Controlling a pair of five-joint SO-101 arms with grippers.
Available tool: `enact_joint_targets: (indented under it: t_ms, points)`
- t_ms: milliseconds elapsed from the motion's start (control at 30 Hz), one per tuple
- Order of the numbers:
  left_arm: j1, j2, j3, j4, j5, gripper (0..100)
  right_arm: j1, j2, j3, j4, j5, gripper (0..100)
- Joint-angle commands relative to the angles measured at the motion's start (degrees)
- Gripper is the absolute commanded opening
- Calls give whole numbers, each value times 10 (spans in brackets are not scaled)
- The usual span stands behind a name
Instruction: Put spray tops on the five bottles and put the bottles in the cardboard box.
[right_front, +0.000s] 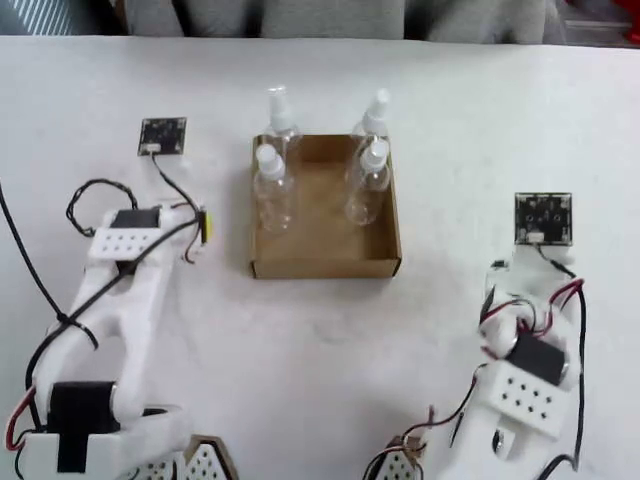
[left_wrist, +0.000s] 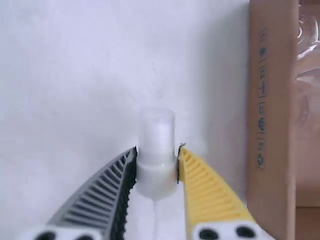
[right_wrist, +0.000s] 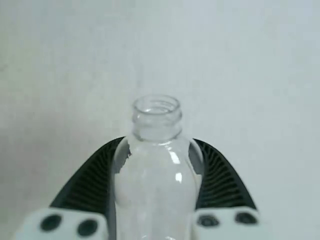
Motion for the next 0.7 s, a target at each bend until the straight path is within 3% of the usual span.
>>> enact_joint_targets:
  t_ms: [0, 100, 333, 667]
  points:
    - [-7, -29, -77, 51, -2, 46, -14, -80, 49, -167, -1, 16]
    - [-7, -29, -124, 95, -2, 46, -22, -95, 55, -213, -35, 17]
    - [-2, -29, -283, 200, -2, 46, -75, -95, 57, -320, -354, 18]
    - [1, -85, -476, 273, -2, 46, -261, -102, 56, -321, -366, 18]
